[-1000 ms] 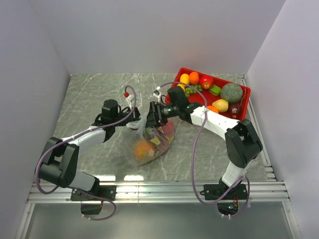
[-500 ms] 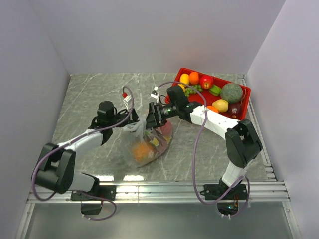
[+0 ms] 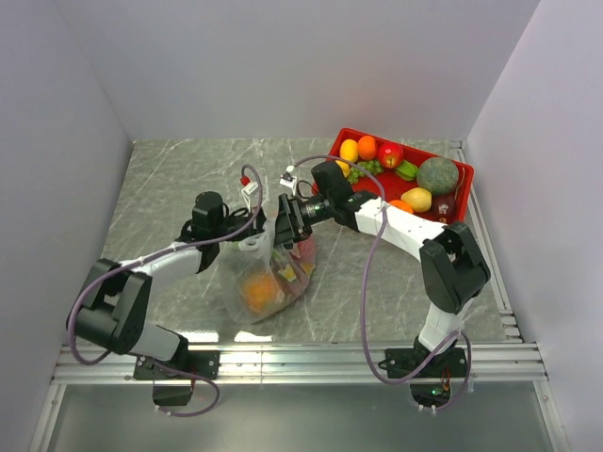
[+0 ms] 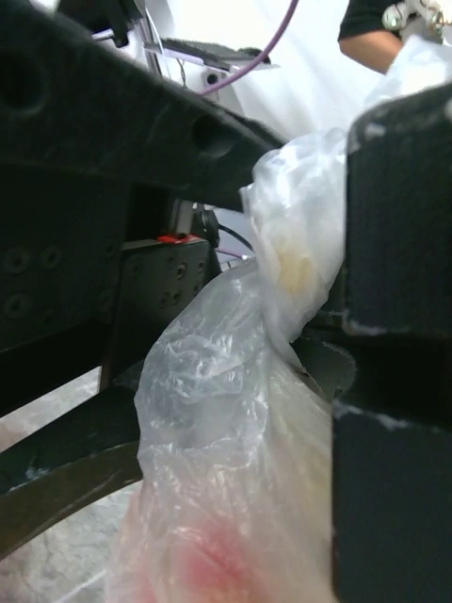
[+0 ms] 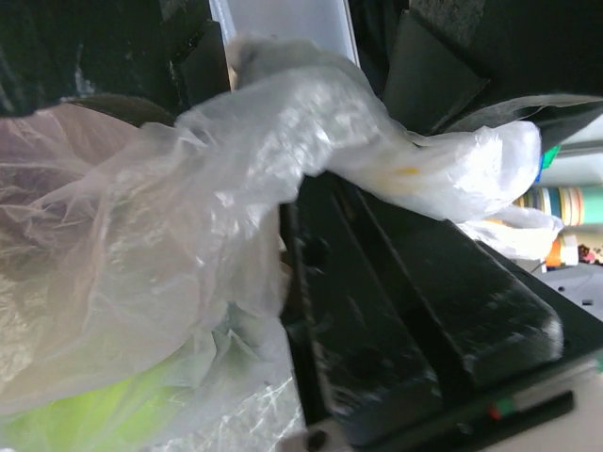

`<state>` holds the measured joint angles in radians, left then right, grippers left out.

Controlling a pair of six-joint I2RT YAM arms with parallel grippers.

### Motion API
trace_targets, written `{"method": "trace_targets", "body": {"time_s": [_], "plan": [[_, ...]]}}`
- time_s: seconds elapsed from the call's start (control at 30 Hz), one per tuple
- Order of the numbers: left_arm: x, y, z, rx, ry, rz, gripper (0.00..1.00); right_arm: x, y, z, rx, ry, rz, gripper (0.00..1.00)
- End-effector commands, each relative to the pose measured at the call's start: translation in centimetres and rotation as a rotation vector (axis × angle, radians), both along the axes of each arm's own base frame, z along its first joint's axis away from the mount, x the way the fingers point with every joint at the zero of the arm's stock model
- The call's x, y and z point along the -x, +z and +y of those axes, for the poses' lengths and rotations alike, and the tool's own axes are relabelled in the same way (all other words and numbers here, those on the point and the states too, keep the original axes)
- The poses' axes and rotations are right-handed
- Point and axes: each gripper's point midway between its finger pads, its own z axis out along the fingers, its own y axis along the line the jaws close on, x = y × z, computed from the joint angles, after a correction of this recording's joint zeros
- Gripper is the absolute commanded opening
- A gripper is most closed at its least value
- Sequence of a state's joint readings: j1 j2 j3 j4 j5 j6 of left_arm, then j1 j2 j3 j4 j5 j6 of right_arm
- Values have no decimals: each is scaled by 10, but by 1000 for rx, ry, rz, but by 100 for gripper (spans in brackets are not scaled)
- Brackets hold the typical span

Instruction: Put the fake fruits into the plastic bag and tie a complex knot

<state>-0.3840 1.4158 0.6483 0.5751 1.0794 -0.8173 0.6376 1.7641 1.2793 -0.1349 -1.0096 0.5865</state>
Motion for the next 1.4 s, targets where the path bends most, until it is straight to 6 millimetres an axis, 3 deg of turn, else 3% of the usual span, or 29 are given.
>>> {"method": "trace_targets", "body": {"time_s": [0.0, 0.1, 0.33, 0.53, 0.67, 0.8, 1.0, 1.07, 1.17, 1.37], "plan": [[30, 52, -21, 146, -196, -168, 0, -46, 11, 23, -13, -155, -153, 65], [20, 52, -24, 155, -152, -148, 0, -46, 7, 22, 5, -147, -148, 66], [8, 52, -9, 153, -32, -130, 0, -49, -6, -11, 109, -122, -209, 66], [34, 55, -26, 166, -182, -196, 0, -69, 16, 12, 36, -118, -220, 64], [39, 40, -32, 105, -227, -236, 0, -78, 25, 30, -4, -104, -236, 62], [35, 30, -30, 81, -203, -220, 0, -80, 22, 30, 10, -96, -258, 62], [16, 25, -15, 91, -109, -166, 0, -55, -1, -14, 164, -32, -268, 65], [14, 24, -15, 91, -103, -168, 0, -42, -3, -29, 199, -3, -251, 89], [14, 26, -15, 92, -100, -183, 0, -31, 1, -40, 214, 24, -253, 95], [17, 24, -15, 77, -122, -185, 0, -27, 5, -57, 225, 23, -207, 96]]}}
